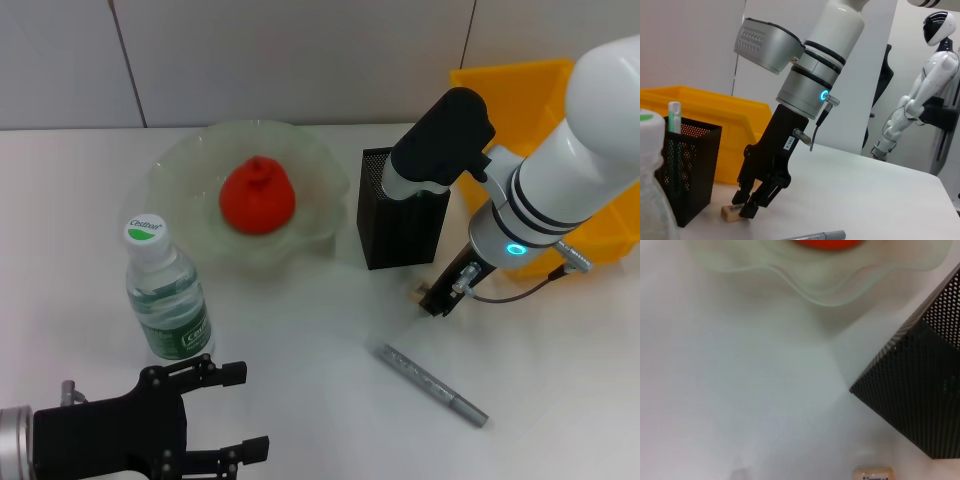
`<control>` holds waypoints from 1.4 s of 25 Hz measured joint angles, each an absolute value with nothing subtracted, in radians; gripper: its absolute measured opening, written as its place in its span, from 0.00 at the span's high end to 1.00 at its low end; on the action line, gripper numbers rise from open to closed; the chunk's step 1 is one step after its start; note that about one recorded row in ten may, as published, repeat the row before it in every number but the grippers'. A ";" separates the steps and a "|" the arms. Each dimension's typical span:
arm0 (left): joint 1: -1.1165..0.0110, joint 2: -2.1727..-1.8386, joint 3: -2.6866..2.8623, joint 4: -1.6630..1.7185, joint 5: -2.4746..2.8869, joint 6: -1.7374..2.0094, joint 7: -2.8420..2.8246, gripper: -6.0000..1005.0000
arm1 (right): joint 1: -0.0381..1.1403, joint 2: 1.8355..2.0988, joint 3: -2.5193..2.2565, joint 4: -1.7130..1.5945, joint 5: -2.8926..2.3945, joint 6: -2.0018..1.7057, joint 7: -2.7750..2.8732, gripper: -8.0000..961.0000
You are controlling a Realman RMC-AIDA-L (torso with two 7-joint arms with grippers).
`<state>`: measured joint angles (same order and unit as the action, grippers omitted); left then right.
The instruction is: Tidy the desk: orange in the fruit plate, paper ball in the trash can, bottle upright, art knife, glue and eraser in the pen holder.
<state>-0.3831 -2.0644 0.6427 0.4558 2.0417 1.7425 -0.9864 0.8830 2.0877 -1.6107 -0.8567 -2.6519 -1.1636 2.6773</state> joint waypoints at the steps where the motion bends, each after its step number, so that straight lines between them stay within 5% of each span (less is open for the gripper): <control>1: -0.383 -2.065 0.643 0.456 2.042 1.743 -0.986 0.14 | 0.883 2.088 -1.611 -0.857 -2.651 -1.162 2.677 0.53; 8: -0.375 -2.065 0.642 0.456 2.042 1.743 -0.985 0.14 | 0.877 2.088 -1.607 -0.906 -2.651 -1.194 2.677 0.73; 24: -0.379 -2.065 0.640 0.456 2.040 1.737 -0.977 0.14 | 0.655 2.088 -1.623 -1.732 -2.747 -1.561 2.740 0.73; 35: -0.381 -2.065 0.641 0.456 2.035 1.736 -0.983 0.14 | 0.683 2.083 -1.621 -1.519 -2.843 -1.251 2.732 0.73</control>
